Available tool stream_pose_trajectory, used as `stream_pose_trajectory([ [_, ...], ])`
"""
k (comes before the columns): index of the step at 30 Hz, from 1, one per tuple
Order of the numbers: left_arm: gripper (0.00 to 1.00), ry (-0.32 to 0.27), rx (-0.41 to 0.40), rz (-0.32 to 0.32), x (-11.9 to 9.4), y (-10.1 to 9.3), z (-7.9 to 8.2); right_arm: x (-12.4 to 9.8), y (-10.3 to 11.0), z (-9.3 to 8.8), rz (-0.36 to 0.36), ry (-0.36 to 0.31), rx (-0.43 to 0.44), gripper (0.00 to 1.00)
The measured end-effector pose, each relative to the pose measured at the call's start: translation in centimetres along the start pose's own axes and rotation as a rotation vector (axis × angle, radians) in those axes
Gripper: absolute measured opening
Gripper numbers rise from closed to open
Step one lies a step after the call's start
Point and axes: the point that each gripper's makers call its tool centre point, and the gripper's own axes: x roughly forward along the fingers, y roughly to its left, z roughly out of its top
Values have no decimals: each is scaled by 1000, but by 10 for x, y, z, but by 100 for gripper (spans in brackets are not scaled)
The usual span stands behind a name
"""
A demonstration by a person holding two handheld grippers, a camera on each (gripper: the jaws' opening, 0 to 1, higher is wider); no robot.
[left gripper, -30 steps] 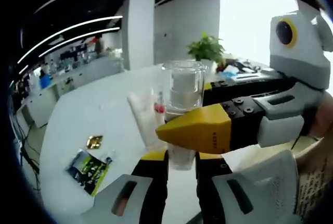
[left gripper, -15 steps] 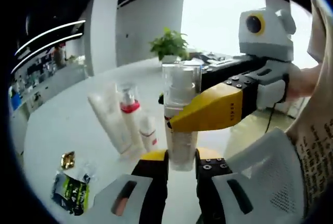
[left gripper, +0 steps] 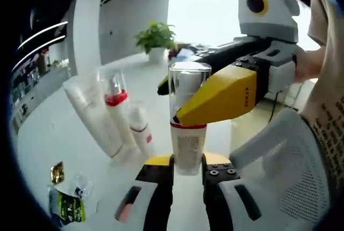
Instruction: Arrange the skincare products in the storage area until every visible bottle or jar stands upright without overlapping.
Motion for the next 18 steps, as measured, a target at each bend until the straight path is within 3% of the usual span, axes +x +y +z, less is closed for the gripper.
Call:
stream_pose_trajectory([
  [6,17,41,22,-9,9,5,-16,12,4,-14,-41,39,-66,21],
  [18,17,121,73,-26,23,12,-45,25,0,-43,-74,102,-57,21],
])
